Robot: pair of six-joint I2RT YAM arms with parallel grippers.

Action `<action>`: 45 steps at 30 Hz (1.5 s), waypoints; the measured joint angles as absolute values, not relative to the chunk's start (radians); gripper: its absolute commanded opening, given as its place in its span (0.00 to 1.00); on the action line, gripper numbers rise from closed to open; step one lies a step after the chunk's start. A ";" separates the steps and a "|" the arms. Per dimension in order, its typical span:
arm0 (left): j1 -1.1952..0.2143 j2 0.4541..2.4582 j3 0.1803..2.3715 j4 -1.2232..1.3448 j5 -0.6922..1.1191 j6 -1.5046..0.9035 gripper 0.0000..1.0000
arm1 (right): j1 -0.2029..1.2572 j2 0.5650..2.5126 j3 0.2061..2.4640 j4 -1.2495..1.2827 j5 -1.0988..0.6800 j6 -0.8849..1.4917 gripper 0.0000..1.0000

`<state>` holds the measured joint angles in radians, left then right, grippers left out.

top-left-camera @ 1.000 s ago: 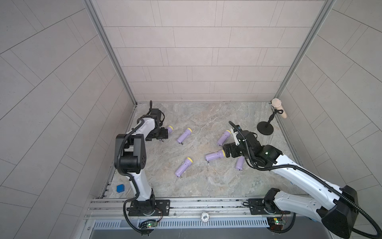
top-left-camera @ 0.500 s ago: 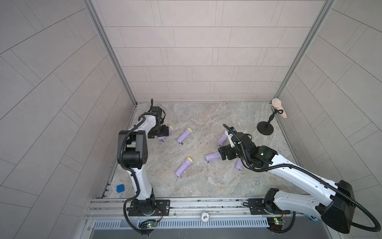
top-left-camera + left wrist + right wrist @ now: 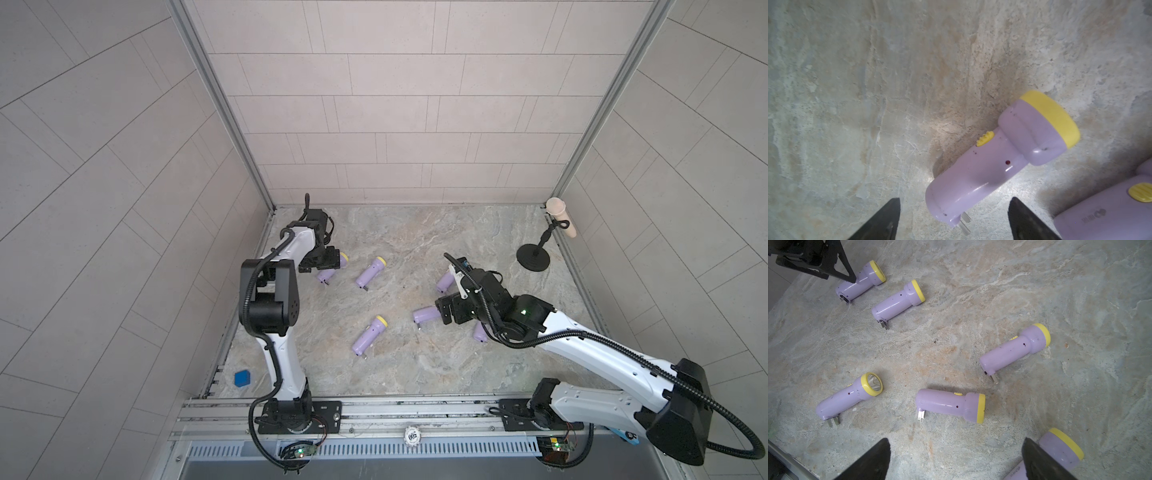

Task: Close the plug at the bottom of the flashlight
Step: Pick up the flashlight from the center of the board.

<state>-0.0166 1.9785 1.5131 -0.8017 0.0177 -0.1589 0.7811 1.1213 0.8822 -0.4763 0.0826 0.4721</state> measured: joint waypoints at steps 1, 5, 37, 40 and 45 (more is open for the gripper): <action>-0.018 1.984 1.518 -0.802 0.016 -0.159 0.85 | 0.781 1.121 0.882 -0.476 0.084 0.472 1.00; -0.020 2.008 1.526 -0.803 0.013 -0.159 0.85 | 0.787 1.122 0.883 -0.480 0.094 0.472 1.00; -0.077 2.065 1.547 -0.793 -0.041 -0.166 0.75 | 0.817 1.185 0.895 -0.490 0.104 0.481 0.99; -0.079 2.065 1.542 -0.792 -0.040 -0.168 0.74 | 0.818 1.187 0.895 -0.490 0.106 0.484 0.99; -0.081 2.065 1.539 -0.791 -0.034 -0.178 0.71 | 0.820 1.201 0.895 -0.490 0.107 0.490 0.99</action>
